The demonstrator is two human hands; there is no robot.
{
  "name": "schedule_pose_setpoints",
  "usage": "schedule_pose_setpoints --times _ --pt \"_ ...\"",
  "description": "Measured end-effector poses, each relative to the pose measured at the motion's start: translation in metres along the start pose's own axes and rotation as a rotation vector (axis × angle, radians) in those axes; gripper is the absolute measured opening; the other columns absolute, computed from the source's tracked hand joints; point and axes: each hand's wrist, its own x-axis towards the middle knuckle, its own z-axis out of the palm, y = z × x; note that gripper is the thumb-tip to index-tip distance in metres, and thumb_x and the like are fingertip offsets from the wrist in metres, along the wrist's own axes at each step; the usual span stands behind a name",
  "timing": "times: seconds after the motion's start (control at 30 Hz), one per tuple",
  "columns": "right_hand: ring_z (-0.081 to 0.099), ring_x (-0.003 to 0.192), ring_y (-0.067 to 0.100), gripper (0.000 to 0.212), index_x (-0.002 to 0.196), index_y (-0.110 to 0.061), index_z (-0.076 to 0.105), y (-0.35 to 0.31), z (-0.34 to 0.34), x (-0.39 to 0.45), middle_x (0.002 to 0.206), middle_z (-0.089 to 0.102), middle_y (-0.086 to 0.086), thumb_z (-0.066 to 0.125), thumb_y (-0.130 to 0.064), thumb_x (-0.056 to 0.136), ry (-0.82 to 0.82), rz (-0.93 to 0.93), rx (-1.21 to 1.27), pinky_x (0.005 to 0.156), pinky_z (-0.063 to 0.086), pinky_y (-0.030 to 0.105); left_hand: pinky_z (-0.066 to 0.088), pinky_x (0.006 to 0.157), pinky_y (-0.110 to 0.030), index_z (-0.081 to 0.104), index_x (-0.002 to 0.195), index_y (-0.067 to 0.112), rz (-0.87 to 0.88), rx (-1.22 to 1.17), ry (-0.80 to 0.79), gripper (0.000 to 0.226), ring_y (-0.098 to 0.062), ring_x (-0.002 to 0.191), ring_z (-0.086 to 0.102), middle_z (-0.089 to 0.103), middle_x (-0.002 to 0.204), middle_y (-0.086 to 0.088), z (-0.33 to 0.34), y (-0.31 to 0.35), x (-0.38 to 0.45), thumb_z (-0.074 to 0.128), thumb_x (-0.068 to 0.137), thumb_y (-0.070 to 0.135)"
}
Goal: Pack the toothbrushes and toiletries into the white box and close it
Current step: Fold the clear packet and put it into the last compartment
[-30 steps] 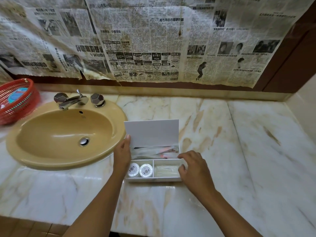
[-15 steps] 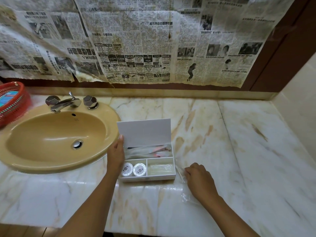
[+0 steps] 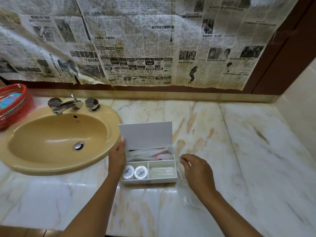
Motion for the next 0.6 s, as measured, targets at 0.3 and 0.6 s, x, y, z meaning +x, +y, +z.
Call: schedule_pose_setpoints --times 0.3,0.6 --pt "0.062 0.091 0.022 0.023 0.101 -0.018 0.07 -0.03 0.028 0.012 0.105 0.062 -0.001 0.051 -0.01 0.091 -0.302 -0.191 -0.203 0.077 0.047 0.028 0.049 0.103 -0.044 0.072 0.109 0.012 0.007 -0.015 -0.007 0.041 -0.019 0.109 0.066 0.074 0.11 -0.001 0.0 -0.002 0.002 0.044 0.103 0.042" --pt "0.062 0.093 0.028 0.022 0.1 -0.012 0.068 -0.043 0.037 0.019 0.096 0.066 0.009 0.053 0.0 0.088 -0.528 -0.192 -0.487 0.08 0.043 0.028 0.048 0.104 -0.047 0.071 0.114 0.014 0.001 -0.036 -0.015 0.043 -0.018 0.112 0.066 0.073 0.114 -0.001 0.0 -0.006 0.004 0.046 0.101 0.046"
